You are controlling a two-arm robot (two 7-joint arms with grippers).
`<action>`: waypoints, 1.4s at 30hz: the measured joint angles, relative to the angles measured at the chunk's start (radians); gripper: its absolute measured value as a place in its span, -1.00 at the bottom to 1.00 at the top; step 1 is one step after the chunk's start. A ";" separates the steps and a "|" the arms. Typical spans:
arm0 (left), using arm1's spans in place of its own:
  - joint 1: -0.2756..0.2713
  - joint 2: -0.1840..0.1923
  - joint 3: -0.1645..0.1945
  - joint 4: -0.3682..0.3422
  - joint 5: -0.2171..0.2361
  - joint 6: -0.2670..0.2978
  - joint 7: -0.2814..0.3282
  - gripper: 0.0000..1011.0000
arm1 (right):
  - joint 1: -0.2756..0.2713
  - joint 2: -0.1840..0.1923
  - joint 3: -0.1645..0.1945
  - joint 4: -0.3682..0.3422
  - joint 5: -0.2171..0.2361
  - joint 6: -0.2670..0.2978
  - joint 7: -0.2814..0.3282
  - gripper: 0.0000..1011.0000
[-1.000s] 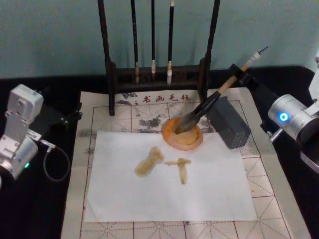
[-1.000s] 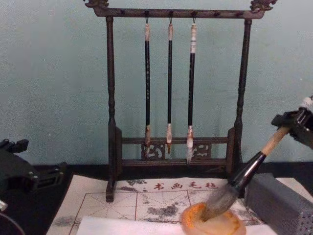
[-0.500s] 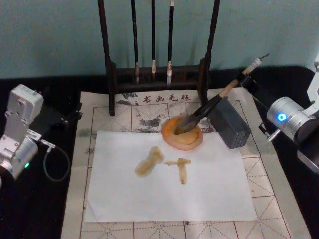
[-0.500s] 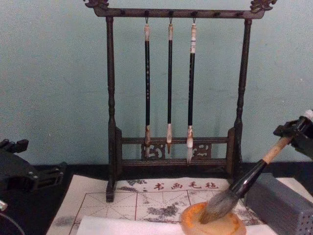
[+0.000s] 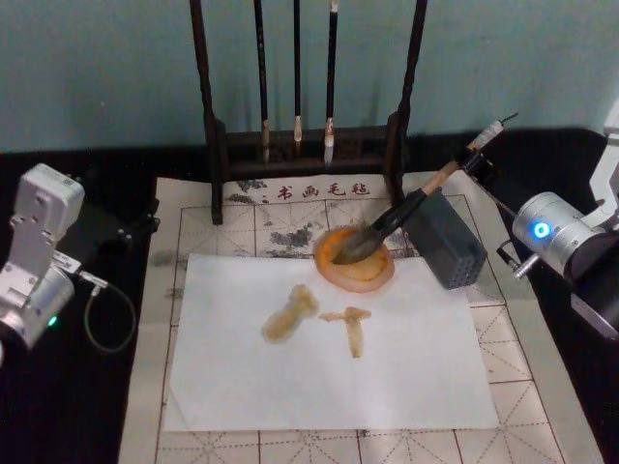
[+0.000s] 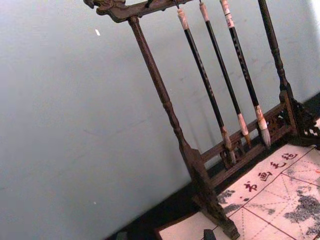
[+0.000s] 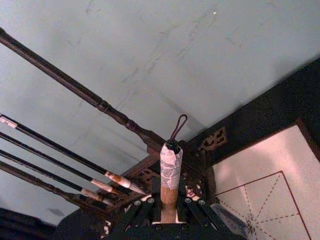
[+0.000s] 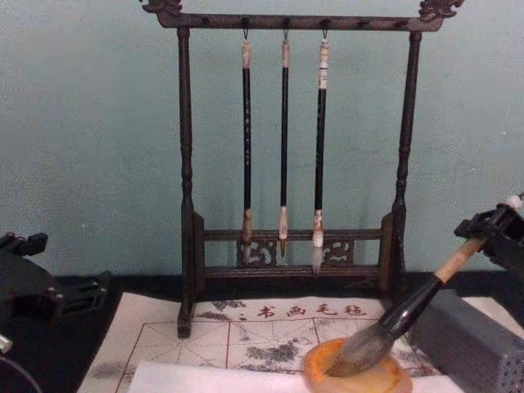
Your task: Pick up the brush from the inkstone, write on the paper, then place the brush back to its original position.
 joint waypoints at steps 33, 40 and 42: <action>0.000 0.000 0.000 0.000 0.000 0.000 0.000 0.98 | -0.001 0.017 -0.034 0.012 0.110 -0.032 -0.074 -0.63; 0.000 0.000 0.000 0.000 0.000 0.000 0.000 0.98 | -0.001 0.017 -0.033 0.012 0.110 -0.032 -0.073 -0.63; 0.000 0.000 0.000 0.000 0.000 0.000 0.000 0.98 | -0.001 0.017 -0.033 0.012 0.110 -0.031 -0.073 -0.63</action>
